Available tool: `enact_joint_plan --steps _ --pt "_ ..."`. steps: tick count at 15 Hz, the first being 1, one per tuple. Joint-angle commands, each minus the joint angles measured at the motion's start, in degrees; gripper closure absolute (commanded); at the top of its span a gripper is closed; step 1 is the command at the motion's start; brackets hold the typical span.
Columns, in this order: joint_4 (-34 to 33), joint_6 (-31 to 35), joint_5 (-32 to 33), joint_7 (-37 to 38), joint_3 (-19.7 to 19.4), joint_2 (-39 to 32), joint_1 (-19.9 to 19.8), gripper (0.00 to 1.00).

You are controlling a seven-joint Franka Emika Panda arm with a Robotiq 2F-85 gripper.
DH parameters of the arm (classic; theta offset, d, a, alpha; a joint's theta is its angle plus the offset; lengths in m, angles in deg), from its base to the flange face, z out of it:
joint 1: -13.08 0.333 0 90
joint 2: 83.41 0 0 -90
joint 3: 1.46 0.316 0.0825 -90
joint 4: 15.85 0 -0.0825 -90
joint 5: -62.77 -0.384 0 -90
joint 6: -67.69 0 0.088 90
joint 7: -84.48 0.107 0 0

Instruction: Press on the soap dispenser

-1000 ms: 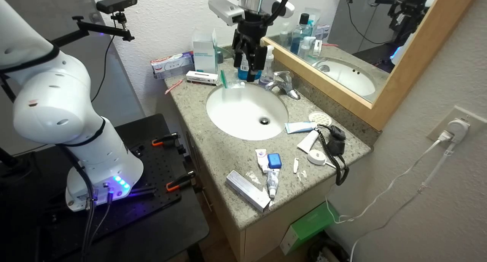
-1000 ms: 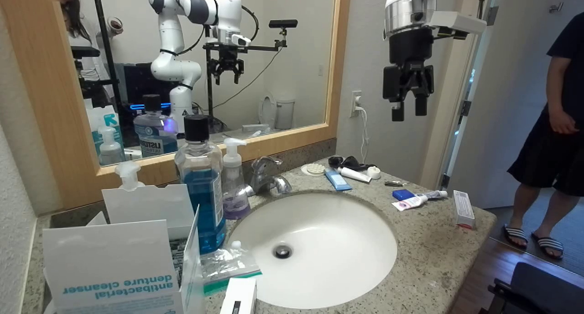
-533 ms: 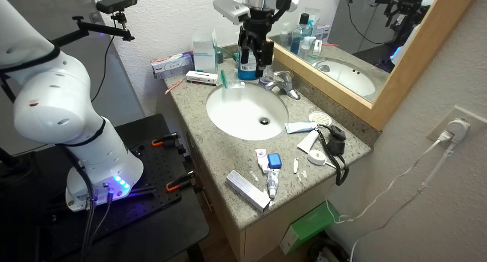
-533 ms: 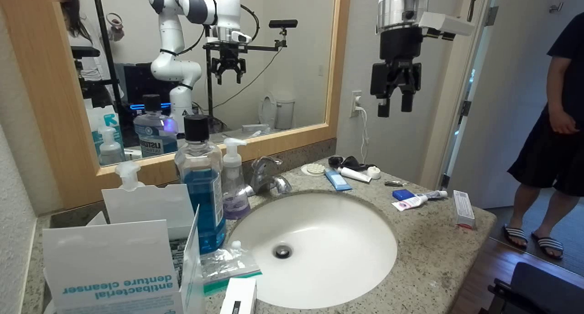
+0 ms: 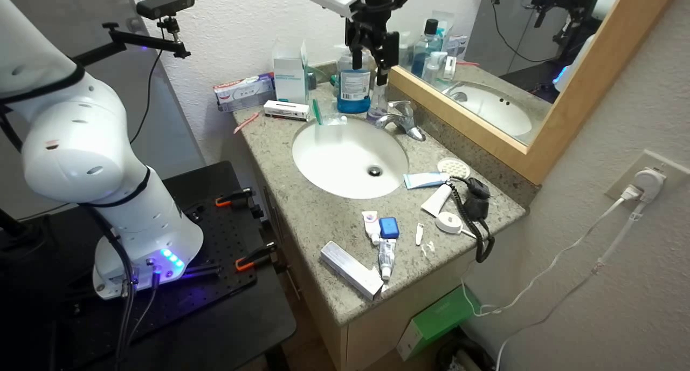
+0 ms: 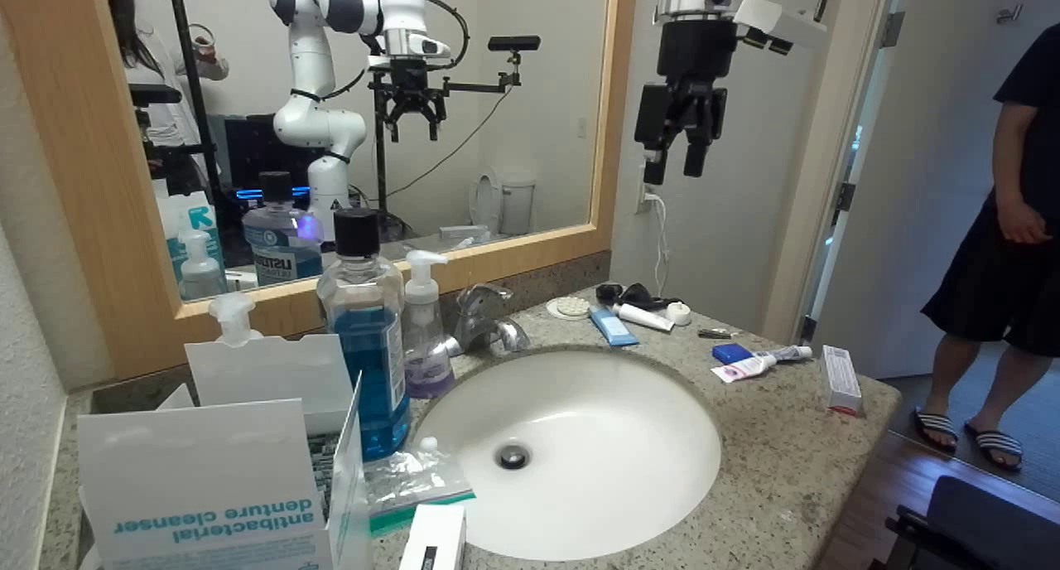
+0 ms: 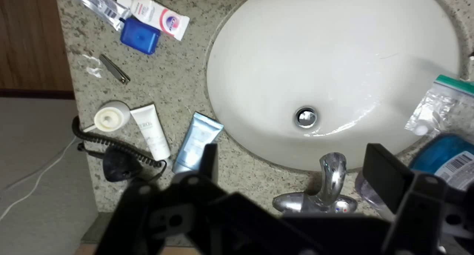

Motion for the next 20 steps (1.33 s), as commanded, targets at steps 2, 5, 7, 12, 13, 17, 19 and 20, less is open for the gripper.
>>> enact_joint_plan --steps 2,5,7,12,13,17,19,20 --pt "-7.68 -1.80 -2.37 -1.25 1.38 -4.71 1.30 0.00" --pt "-12.55 -1.88 -3.83 -1.18 1.37 -8.10 1.32 0.00" --pt "-15.69 -2.42 -4.37 -1.39 1.52 -10.41 1.26 0.00" --pt "-22.21 -4.86 -4.17 0.12 2.65 -14.70 1.72 0.10" --pt "-23.47 -5.56 -4.59 0.13 2.92 -15.47 1.74 0.26" --pt "-27.87 -7.50 -4.45 1.08 3.92 -18.18 2.28 0.58" --pt "-30.09 -8.27 -4.29 1.60 4.38 -19.51 2.64 0.73" --pt "-31.33 -8.76 -4.13 1.74 4.70 -20.27 2.86 0.80"
